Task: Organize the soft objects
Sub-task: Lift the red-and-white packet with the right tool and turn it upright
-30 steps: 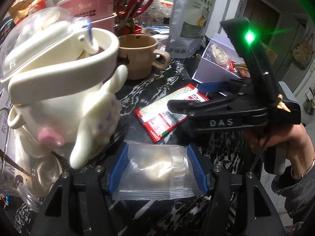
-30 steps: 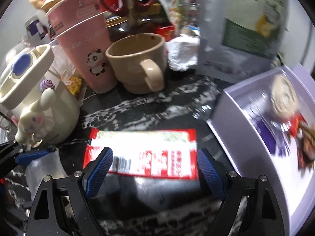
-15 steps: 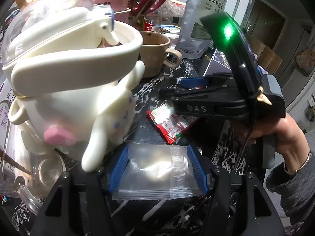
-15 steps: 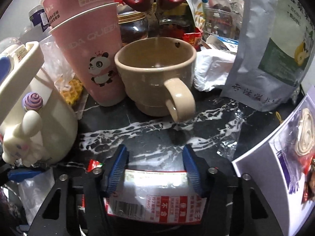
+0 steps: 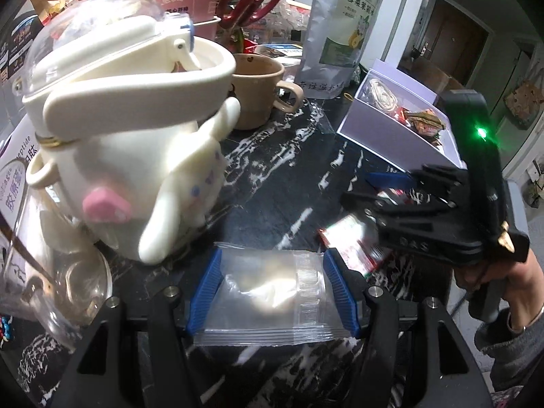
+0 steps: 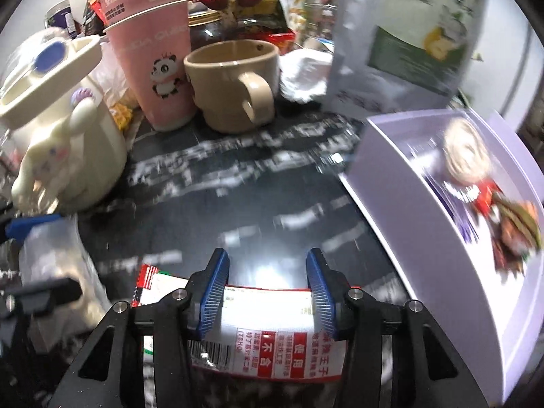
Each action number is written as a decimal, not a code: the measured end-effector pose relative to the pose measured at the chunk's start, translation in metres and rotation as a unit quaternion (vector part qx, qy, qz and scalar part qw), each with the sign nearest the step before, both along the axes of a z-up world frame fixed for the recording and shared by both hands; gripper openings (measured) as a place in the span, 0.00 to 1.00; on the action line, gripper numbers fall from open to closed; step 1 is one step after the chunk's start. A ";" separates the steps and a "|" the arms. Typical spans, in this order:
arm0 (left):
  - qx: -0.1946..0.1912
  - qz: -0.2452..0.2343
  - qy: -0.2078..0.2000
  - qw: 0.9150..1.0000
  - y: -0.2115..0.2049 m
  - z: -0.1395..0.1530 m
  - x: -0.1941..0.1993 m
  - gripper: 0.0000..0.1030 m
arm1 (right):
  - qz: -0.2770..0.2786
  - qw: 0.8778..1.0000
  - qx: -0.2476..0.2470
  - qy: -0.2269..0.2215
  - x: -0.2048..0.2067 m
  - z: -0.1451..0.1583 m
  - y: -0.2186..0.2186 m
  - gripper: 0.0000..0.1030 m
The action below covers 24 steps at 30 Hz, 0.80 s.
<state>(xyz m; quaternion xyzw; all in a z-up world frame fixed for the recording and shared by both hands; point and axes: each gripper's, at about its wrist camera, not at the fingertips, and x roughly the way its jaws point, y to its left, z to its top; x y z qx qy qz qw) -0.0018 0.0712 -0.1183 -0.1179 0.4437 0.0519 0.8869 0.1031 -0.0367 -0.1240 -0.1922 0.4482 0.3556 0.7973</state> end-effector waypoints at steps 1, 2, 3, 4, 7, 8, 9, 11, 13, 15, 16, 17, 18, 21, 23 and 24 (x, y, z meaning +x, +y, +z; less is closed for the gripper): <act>-0.001 -0.002 0.000 1.000 -0.002 0.000 -0.001 0.59 | -0.006 1.000 -0.003 0.000 -0.003 0.000 -0.005 0.47; -0.001 -0.003 0.000 1.000 -0.003 0.000 -0.001 0.59 | -0.014 1.000 -0.004 0.001 -0.009 0.001 -0.013 0.47; -0.001 -0.005 -0.001 1.000 -0.004 0.001 -0.003 0.59 | -0.022 1.000 -0.005 0.002 -0.014 0.001 -0.020 0.47; -0.001 -0.006 -0.001 1.000 -0.006 0.002 -0.005 0.59 | -0.027 1.000 -0.007 0.002 -0.019 0.002 -0.024 0.47; 0.001 -0.011 -0.004 1.000 -0.011 0.005 -0.008 0.59 | -0.046 0.999 -0.013 0.010 -0.029 0.004 -0.038 0.47; 0.001 -0.011 -0.005 1.000 -0.012 0.005 -0.007 0.59 | -0.048 0.999 -0.014 0.015 -0.033 0.004 -0.038 0.47; 0.002 -0.012 -0.006 1.000 -0.014 0.006 -0.008 0.59 | -0.047 0.999 -0.012 0.023 -0.036 0.005 -0.043 0.48; 0.003 -0.014 -0.010 1.000 -0.017 0.010 -0.011 0.59 | -0.044 0.998 0.000 0.035 -0.037 0.007 -0.054 0.58; 0.003 -0.014 -0.013 1.000 -0.021 0.012 -0.009 0.59 | -0.040 0.999 0.011 0.034 -0.040 0.013 -0.062 0.71; 0.001 -0.015 -0.017 1.000 -0.024 0.016 -0.012 0.59 | -0.029 0.999 0.015 0.031 -0.045 0.019 -0.074 0.73; -0.001 -0.016 -0.018 1.000 -0.026 0.017 -0.012 0.59 | -0.025 0.999 0.013 0.030 -0.048 0.021 -0.075 0.74; -0.003 -0.016 -0.018 1.000 -0.027 0.017 -0.014 0.59 | -0.016 0.999 0.013 0.031 -0.051 0.023 -0.078 0.74; -0.006 -0.018 -0.018 1.000 -0.029 0.018 -0.014 0.59 | -0.001 0.999 0.015 0.034 -0.055 0.024 -0.079 0.79; -0.010 -0.019 -0.015 1.000 -0.034 0.017 -0.016 0.59 | 0.044 0.999 0.005 0.029 -0.067 0.026 -0.081 0.88; -0.010 -0.020 -0.013 1.000 -0.037 0.017 -0.019 0.59 | 0.077 0.997 -0.010 0.010 -0.074 0.026 -0.078 0.88; -0.010 -0.020 -0.013 1.000 -0.040 0.017 -0.019 0.59 | 0.092 0.996 -0.016 0.004 -0.078 0.027 -0.078 0.88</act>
